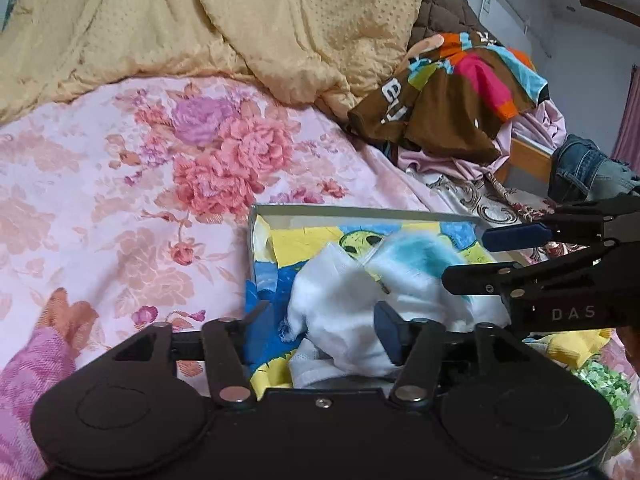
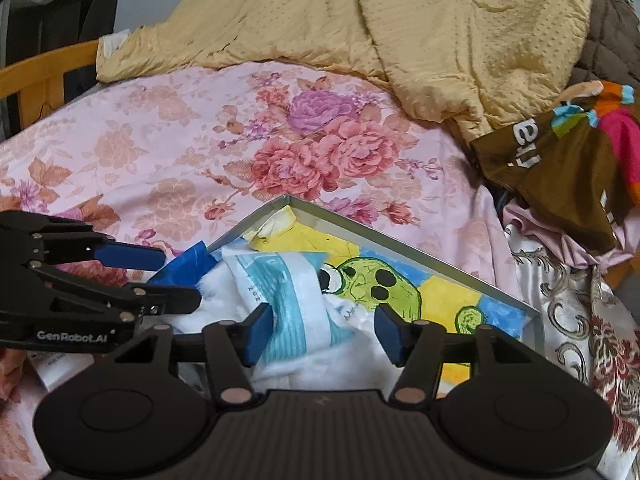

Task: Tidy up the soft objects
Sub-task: 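Open the right tool to drop the mask packet while the left tool releases the white cloth into the tray, then pull both open tools back from the tray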

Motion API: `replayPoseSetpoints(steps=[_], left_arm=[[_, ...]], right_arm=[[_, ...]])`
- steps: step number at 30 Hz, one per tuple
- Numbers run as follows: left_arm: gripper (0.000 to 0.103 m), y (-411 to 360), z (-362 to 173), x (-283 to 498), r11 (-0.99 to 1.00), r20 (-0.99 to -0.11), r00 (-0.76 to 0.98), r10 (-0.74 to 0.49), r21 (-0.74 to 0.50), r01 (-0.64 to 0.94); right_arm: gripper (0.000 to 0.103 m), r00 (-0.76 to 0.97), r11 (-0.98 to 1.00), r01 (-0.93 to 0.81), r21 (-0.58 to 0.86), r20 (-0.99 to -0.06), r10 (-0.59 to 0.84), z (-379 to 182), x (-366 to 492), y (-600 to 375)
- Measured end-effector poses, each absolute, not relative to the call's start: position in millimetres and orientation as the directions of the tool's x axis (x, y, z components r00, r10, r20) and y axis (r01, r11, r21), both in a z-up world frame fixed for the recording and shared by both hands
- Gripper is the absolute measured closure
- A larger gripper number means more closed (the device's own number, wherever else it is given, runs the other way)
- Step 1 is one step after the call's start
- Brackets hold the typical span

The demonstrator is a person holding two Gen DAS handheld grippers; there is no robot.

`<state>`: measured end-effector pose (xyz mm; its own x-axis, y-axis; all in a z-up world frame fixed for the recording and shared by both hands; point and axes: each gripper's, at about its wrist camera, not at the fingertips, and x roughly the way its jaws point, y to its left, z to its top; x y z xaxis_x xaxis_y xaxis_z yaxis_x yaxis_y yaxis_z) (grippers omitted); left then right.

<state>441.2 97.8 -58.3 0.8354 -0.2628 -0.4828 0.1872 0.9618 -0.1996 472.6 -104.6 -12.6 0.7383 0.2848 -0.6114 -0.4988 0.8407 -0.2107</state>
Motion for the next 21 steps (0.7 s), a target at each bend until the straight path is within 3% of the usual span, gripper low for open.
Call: replayPoseSetpoints(steps=[7, 12, 21], left_arm=[[0.025, 97, -44, 413, 0.963, -0.443, 0.861, -0.251, -0.205, 0.175], [0.007, 96, -33, 385, 0.962, -0.393, 0.885, -0.250, -0.206, 0.180], [0.001, 93, -16, 339, 0.959, -0.341, 0.900, -0.269, -0.181, 0.218]], right_arm=[[0.027, 0.766, 0.870, -0.465, -0.162, -0.568, 0.303, 2, 447, -123], [0.009, 0.804, 0.897, -0.425, -0.118, -0.504, 0.314, 16, 415, -139], [0.001, 0.855, 0.943, -0.331, -0.028, -0.431, 0.287, 29, 358, -169]])
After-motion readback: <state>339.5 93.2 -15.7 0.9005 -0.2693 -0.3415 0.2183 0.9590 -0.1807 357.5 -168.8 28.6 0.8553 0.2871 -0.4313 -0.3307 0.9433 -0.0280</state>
